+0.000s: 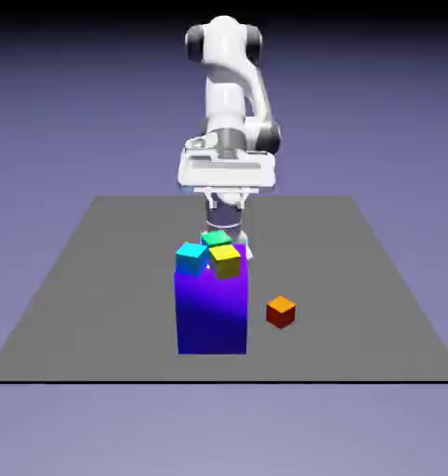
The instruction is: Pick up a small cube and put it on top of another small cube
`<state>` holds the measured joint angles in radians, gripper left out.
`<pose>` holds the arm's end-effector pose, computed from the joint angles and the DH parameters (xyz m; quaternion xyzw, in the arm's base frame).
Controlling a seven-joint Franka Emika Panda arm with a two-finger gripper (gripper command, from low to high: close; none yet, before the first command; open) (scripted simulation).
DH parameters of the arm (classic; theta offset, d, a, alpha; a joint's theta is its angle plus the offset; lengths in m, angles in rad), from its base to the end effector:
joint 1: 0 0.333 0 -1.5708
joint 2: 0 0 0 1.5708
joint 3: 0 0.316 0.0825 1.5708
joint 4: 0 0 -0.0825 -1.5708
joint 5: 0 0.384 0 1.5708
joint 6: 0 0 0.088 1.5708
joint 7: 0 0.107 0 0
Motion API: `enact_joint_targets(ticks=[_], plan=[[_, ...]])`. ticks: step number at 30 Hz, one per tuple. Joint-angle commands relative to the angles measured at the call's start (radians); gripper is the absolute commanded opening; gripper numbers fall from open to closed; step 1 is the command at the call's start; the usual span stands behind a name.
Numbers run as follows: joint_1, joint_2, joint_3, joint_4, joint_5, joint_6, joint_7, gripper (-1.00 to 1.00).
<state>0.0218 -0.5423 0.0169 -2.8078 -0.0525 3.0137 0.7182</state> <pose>0.3922 0.0191 0.4451 -0.8851 0.2880 -0.3456 0.1190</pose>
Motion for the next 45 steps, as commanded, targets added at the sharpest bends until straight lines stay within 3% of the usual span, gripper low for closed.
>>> enact_joint_targets(ticks=[1,26,36,37,45], plan=[[0.008,0.023,0.014,0.002,-0.044,-0.019,-0.019,0.00],[0.211,0.598,0.364,0.047,-1.131,-0.502,-0.491,0.00],[0.199,0.856,0.275,0.151,-1.464,-0.512,-0.269,0.00],[0.199,0.856,0.275,0.151,-1.464,-0.512,-0.268,-1.00],[0.213,0.617,0.365,0.053,-1.160,-0.508,-0.487,-1.00]])
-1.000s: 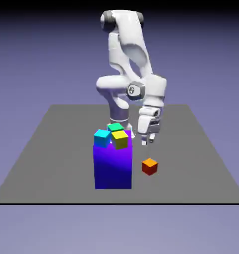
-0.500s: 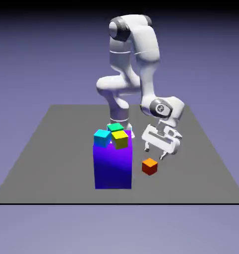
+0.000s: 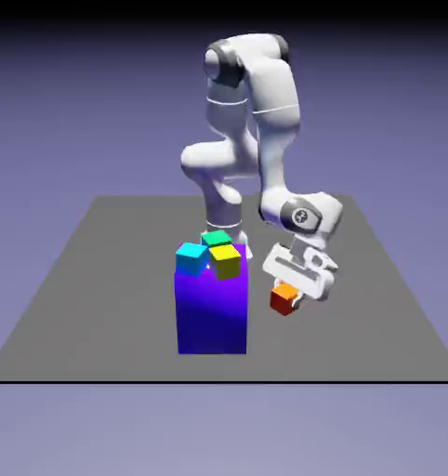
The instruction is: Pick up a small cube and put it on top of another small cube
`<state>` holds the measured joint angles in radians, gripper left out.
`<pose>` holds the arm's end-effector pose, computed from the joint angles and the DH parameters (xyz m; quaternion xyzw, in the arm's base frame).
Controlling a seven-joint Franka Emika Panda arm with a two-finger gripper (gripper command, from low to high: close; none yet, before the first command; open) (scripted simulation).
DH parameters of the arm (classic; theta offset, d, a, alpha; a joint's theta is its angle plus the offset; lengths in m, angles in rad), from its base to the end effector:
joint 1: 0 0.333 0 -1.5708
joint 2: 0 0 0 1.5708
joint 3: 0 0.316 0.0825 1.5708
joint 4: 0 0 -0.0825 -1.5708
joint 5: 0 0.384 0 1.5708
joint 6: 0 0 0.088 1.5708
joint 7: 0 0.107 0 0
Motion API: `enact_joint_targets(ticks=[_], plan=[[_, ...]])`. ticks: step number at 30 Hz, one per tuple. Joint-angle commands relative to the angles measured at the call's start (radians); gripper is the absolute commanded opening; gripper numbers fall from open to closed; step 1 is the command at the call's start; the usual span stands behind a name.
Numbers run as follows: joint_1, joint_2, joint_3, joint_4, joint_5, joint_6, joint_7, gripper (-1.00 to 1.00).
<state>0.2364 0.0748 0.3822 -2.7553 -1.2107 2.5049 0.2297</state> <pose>0.2771 0.2105 0.1729 0.7023 0.6550 -0.0102 0.2786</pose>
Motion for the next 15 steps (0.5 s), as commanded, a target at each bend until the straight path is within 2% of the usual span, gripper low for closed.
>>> enact_joint_targets(ticks=[1,3,15], plan=[[-0.001,-0.011,0.004,-0.005,0.013,0.001,-0.009,-1.00],[-0.014,-0.047,0.010,0.003,0.041,-0.001,0.011,-1.00],[0.084,-0.450,-0.305,0.187,0.464,-0.484,-0.299,-1.00]])
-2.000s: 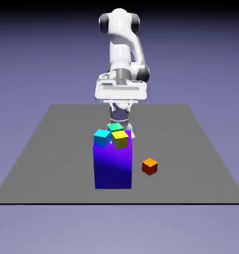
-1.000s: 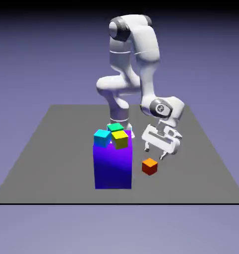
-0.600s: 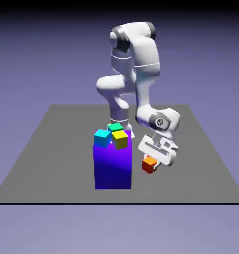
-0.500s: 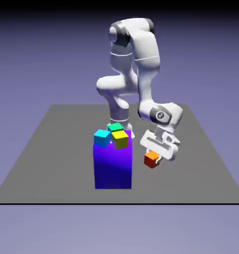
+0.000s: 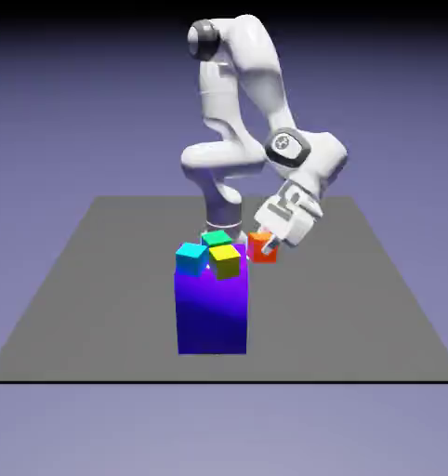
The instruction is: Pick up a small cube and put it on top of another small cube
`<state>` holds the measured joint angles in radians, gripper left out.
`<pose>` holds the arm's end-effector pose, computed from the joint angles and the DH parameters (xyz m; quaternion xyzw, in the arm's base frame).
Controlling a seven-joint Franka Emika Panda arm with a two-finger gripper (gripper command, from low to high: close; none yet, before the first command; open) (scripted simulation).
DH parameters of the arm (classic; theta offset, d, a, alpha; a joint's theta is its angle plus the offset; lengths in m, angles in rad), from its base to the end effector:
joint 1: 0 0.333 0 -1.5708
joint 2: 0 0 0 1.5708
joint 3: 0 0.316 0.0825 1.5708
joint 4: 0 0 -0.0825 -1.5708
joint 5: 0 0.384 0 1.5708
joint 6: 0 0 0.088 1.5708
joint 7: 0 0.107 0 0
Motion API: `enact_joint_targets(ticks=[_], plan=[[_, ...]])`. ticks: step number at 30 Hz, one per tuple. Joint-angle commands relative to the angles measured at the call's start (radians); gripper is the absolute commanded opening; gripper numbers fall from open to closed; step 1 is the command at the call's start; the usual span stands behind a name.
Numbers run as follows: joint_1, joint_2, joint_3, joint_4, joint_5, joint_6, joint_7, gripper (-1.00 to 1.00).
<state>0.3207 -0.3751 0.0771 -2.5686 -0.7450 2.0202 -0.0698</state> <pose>0.3825 0.1175 0.3929 0.8565 0.3915 -0.0303 0.3351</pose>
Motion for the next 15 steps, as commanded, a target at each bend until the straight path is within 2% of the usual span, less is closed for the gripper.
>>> enact_joint_targets(ticks=[1,5,7,13,14,15], plan=[[0.011,-0.032,-0.029,0.016,0.033,-0.043,-0.030,-1.00],[0.053,-0.159,-0.147,0.079,0.171,-0.216,-0.153,-1.00],[0.089,-0.115,-0.183,0.079,0.146,-0.250,-0.218,-1.00],[0.050,-0.069,-0.241,-0.043,0.069,-0.076,-0.176,-1.00],[0.050,-0.069,-0.241,-0.043,0.069,-0.076,-0.176,1.00],[0.050,-0.069,-0.241,-0.043,0.069,-0.076,-0.176,1.00]])
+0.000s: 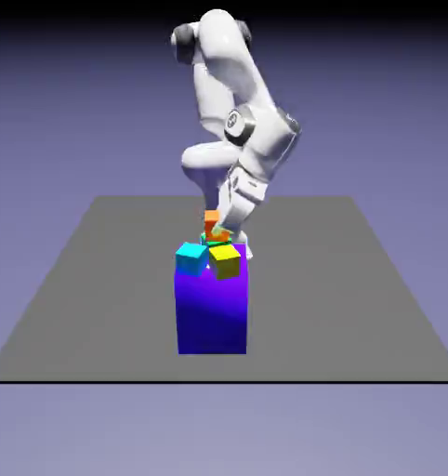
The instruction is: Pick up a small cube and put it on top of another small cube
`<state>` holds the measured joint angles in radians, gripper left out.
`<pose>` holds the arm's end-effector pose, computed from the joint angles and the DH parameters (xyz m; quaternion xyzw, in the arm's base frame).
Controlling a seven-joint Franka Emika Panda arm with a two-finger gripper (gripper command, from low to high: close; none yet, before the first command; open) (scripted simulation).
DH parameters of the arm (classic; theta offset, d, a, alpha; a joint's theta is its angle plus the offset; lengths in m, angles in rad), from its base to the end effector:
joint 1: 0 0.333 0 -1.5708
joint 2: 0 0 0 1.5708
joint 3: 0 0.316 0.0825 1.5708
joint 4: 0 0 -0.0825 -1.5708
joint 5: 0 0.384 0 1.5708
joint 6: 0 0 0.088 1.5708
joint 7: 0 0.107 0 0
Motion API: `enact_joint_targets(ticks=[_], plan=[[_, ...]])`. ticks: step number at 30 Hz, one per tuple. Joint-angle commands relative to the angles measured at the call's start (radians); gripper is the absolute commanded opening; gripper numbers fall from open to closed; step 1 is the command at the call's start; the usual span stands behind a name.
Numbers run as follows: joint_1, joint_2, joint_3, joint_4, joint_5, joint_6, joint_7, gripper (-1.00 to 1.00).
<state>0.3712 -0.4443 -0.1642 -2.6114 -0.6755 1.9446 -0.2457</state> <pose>0.3746 0.0374 0.3898 0.8844 0.3744 -0.1047 0.2584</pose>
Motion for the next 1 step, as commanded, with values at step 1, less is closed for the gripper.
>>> enact_joint_targets(ticks=[1], plan=[[0.010,-0.011,0.014,0.030,0.019,-0.043,-0.011,1.00]])
